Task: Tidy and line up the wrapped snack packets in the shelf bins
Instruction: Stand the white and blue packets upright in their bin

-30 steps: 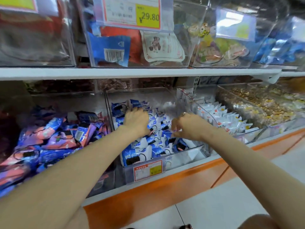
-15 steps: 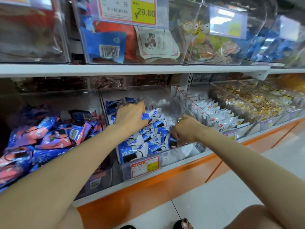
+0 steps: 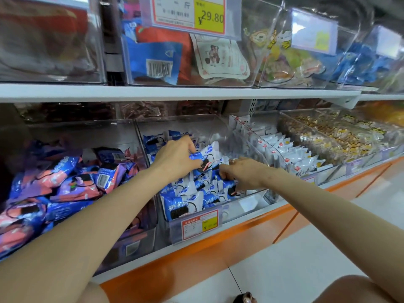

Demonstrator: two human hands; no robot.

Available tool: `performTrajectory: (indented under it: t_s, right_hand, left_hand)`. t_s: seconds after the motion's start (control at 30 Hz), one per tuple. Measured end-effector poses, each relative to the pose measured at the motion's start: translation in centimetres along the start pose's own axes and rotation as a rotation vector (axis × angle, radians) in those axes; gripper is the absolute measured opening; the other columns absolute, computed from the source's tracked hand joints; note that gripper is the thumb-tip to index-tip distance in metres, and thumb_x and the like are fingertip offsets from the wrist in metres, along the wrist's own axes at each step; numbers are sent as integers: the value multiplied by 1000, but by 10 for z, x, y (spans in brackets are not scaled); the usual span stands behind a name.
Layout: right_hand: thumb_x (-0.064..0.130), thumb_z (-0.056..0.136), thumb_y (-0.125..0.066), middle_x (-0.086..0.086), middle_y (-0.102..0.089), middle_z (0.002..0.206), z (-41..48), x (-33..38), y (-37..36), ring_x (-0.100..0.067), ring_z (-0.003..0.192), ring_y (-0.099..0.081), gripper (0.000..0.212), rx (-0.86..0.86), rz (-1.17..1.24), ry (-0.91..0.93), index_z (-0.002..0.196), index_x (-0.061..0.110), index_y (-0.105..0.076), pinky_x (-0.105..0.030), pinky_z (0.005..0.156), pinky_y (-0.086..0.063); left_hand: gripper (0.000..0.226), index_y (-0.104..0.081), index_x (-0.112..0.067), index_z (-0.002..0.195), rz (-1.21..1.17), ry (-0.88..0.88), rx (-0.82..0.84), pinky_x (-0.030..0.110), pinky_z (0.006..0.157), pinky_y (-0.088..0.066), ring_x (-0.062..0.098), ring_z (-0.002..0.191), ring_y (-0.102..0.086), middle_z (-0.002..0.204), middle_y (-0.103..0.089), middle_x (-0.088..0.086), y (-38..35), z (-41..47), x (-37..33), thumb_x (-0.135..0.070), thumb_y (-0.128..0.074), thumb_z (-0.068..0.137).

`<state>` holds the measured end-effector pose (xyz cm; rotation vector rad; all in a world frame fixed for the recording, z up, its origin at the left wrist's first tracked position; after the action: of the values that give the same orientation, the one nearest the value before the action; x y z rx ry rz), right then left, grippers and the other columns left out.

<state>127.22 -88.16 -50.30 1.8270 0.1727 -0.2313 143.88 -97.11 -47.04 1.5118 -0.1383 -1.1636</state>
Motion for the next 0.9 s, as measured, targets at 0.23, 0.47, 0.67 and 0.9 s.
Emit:
performTrajectory:
  t_s: [0.23,0.47,0.67,0.9]
  right_hand:
    - [16,83,-57,-1,-56,115,6,2,0,-21,110,-52,37,-142,-239,64,120,22,-51,-30,93,-34]
    - [3,85,-57,-4,-58,115,0,-7,8,-22,106,-57,30,-161,60,-20,113,15,-56,-35,89,-48]
    - [26,77,-77,13,-55,105,-31,-7,49,-7,93,-51,52,-320,545,-26,123,18,-55,-10,71,-37]
    - [38,82,-69,-6,-58,116,-44,-21,37,-24,107,-54,45,-272,204,-104,119,13,-60,-27,83,-37]
  left_hand:
    - [23,-49,-20,93,12,-3,9,43,77,-51,21,83,-63,87,-68,6,-5,4,3,-26,-68,82]
    - [24,-50,-19,95,50,-23,20,35,73,-49,19,83,-62,90,-67,4,-7,5,-1,-29,-68,84]
    - [25,-51,-22,93,-5,-110,52,37,78,-49,17,87,-56,97,-62,2,-13,4,-21,-32,-70,81]
    - [36,-48,-19,91,210,-134,307,34,72,-45,18,86,-58,92,-65,-1,-39,0,-27,-43,-71,78]
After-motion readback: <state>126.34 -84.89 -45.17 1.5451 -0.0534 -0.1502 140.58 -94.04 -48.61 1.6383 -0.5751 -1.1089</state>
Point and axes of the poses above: each hand's wrist, its own z-axis towards the middle knuckle, its own y-axis out of the back of the hand, x = y × z, the point moved 3 cm from there along z, towards the middle knuckle
